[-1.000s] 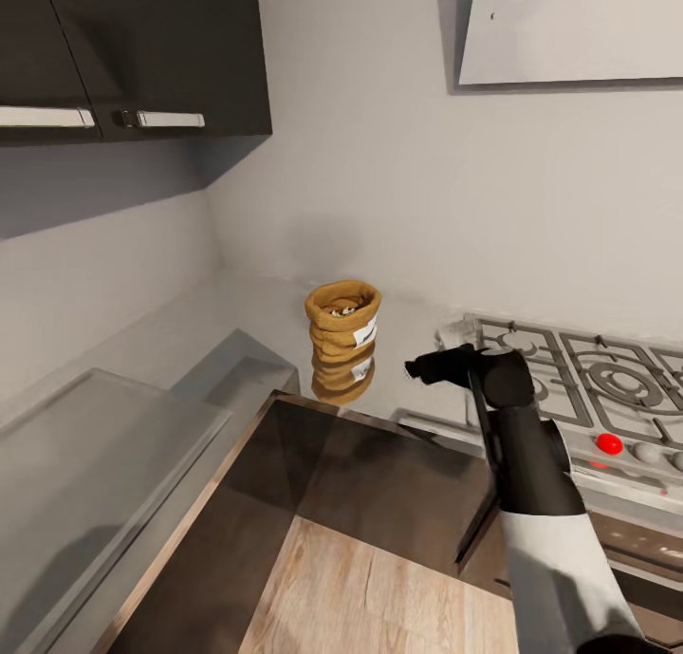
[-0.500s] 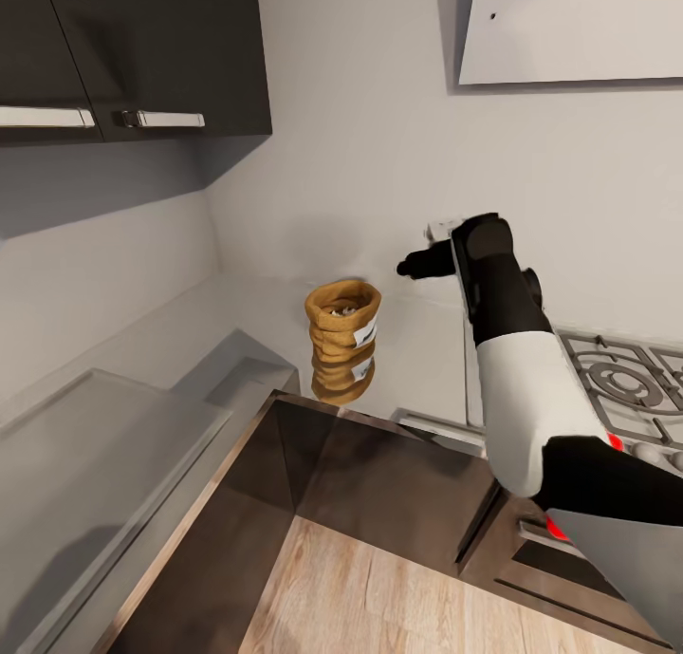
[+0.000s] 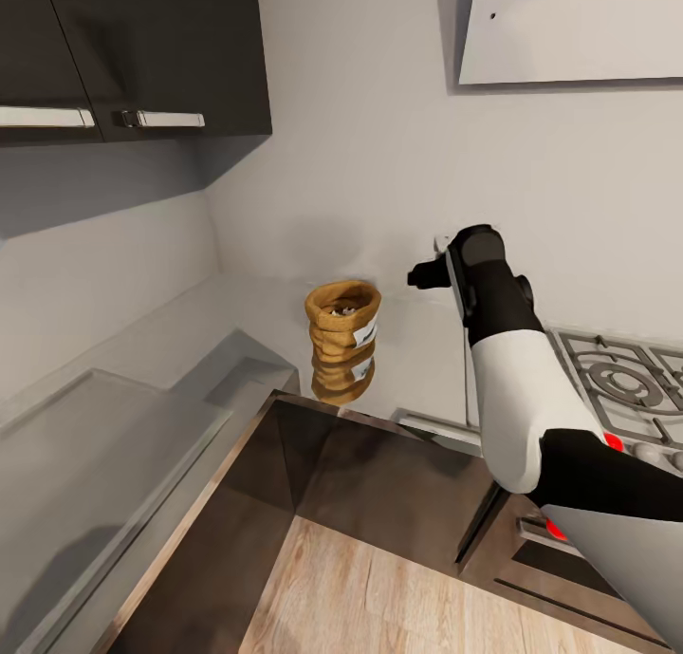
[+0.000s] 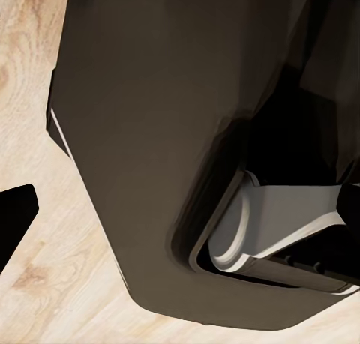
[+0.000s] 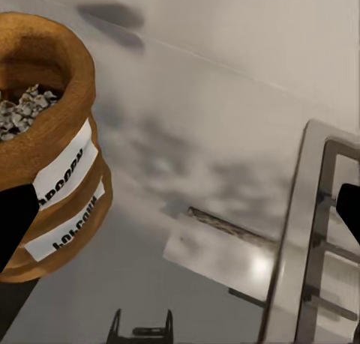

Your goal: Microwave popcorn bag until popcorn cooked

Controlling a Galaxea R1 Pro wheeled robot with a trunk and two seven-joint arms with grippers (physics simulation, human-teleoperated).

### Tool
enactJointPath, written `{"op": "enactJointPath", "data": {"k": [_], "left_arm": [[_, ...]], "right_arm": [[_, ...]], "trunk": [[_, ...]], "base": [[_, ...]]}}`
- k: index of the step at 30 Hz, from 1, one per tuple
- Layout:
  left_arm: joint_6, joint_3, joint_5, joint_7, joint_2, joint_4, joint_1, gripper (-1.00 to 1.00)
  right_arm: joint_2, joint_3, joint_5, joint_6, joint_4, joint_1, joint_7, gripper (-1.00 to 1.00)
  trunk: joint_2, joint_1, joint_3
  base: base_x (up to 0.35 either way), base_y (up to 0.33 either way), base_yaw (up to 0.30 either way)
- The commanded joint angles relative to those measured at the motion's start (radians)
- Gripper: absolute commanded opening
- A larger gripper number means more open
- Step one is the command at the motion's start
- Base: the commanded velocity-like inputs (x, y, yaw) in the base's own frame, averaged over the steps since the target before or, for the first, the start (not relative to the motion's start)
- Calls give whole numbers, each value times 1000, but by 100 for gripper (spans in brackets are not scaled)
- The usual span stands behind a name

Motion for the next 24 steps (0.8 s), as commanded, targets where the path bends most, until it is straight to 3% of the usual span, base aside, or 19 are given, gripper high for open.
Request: {"op": "enactJointPath", "data": {"k": [1,14,24], "left_arm": [[-2,5,4,-4,0,0,0,100],[-2,5,4,-4,1,0,0,100],[-2,5,4,-4,1,0,0,100]], "right_arm": [[1,-4,6,2,1,-1,9,100],[1,-5,-6,2,1,-1,11,100],[1,-5,-5,2,2,-1,11,100]], "trunk": [[-1,0,-1],[-1,0,-1],[-1,0,-1]], "base": [[0,0,0],[0,0,8],[0,0,241]]}}
